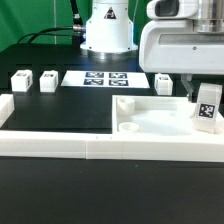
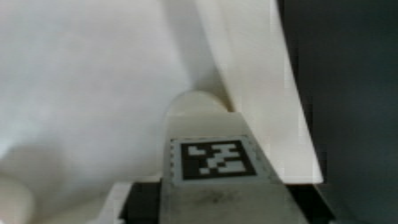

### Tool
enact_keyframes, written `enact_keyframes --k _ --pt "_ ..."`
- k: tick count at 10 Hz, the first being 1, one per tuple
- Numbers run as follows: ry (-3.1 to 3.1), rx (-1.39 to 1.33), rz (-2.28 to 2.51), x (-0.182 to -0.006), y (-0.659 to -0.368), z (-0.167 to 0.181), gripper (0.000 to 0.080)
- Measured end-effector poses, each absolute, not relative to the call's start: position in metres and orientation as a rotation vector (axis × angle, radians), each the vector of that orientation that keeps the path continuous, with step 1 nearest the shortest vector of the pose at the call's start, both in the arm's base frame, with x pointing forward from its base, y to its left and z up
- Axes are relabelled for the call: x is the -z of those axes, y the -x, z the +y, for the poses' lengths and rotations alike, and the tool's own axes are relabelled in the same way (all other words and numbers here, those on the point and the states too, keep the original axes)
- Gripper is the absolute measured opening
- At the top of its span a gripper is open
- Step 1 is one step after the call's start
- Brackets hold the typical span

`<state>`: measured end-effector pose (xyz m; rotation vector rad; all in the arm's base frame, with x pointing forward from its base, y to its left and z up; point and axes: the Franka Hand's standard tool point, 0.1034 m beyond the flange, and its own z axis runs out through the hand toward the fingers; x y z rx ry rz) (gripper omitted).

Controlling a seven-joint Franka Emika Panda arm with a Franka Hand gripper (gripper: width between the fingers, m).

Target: Assemble square table

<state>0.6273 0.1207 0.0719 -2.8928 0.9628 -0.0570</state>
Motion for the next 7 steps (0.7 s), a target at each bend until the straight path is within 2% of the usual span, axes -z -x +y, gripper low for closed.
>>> enact_keyframes --k 3,6,7 --pt "2.567 -0.01 1.565 -0.0694 -0.6268 0.1205 0.0291" --pt "2.402 -0.037 1.799 -0.0684 -0.6257 0.1242 0.0292" --pt "2.431 -0.034 1.758 -0.0683 -0.6256 0.1244 0.0387"
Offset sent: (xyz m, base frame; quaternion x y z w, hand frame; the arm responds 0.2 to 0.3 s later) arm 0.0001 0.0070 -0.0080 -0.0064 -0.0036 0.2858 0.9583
